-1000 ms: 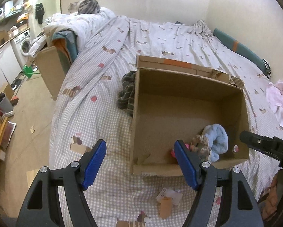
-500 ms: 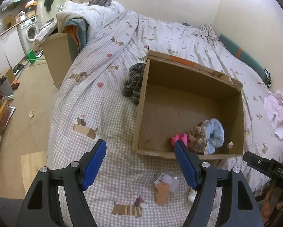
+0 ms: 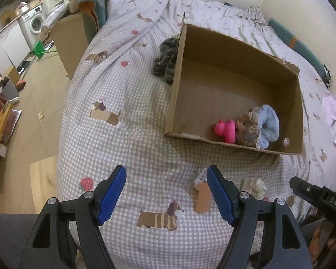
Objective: Organize soft objects
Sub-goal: 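Withdraw both grippers from the box toward the remaining items, then grasp the white ruffled scrunchie with the right gripper while the left grasps the white cloth bundle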
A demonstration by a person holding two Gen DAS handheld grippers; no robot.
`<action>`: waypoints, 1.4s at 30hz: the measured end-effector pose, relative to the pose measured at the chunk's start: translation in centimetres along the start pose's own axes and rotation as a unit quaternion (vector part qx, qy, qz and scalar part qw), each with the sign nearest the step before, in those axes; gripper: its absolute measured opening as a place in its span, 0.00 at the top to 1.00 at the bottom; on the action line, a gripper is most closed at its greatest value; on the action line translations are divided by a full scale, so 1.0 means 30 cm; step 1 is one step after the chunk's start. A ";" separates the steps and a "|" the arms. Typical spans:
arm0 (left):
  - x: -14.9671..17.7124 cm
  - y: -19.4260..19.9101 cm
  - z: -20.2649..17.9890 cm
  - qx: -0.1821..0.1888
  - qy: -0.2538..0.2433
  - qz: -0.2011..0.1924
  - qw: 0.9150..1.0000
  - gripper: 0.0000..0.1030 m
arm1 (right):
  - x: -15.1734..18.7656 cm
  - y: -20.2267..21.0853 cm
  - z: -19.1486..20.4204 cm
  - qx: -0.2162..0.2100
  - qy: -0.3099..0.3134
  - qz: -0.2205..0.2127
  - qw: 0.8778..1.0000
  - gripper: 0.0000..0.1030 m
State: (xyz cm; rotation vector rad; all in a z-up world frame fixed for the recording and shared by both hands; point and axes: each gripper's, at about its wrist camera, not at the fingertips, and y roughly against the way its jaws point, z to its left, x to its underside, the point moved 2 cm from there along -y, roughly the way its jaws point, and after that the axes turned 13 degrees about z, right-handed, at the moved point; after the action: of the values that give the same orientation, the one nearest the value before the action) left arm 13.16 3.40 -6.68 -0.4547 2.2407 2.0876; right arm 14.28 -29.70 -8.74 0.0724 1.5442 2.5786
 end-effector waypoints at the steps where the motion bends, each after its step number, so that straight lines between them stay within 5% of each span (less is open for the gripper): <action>1: 0.001 -0.004 -0.001 -0.001 0.001 0.001 1.000 0.30 | 0.001 0.001 -0.008 -0.002 -0.003 0.000 1.000 0.23; 16: -0.014 -0.062 0.002 -0.013 0.016 0.023 1.000 0.30 | -0.018 -0.015 -0.113 -0.036 -0.055 0.022 0.998 0.23; 25: -0.017 -0.073 0.015 -0.011 0.026 0.030 0.999 0.30 | -0.031 -0.182 0.044 -0.037 0.034 0.095 0.994 0.24; 27: -0.019 -0.078 0.015 -0.012 0.025 0.032 0.999 0.30 | -0.036 -0.213 0.061 -0.048 0.039 0.110 0.992 0.33; 29: -0.021 -0.082 0.017 -0.014 0.026 0.033 0.999 0.30 | -0.039 -0.226 0.060 -0.038 0.044 0.112 0.992 0.70; 32: -0.024 -0.087 0.020 -0.012 0.029 0.035 0.999 0.30 | -0.034 -0.200 0.054 -0.028 0.043 0.101 0.994 0.79; 37: -0.025 -0.100 0.003 -0.006 0.025 0.041 0.999 0.30 | -0.036 -0.104 0.036 -0.059 0.044 0.064 0.995 0.79; 42: 0.012 -0.129 -0.106 0.038 -0.030 0.067 0.997 0.31 | -0.013 0.024 -0.014 -0.072 0.027 0.012 0.997 0.79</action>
State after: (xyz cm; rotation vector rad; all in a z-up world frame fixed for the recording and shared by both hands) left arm 14.29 0.04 -10.23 -0.2398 2.3670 2.0362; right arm 14.55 -30.47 -8.29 0.0082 1.3780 2.7233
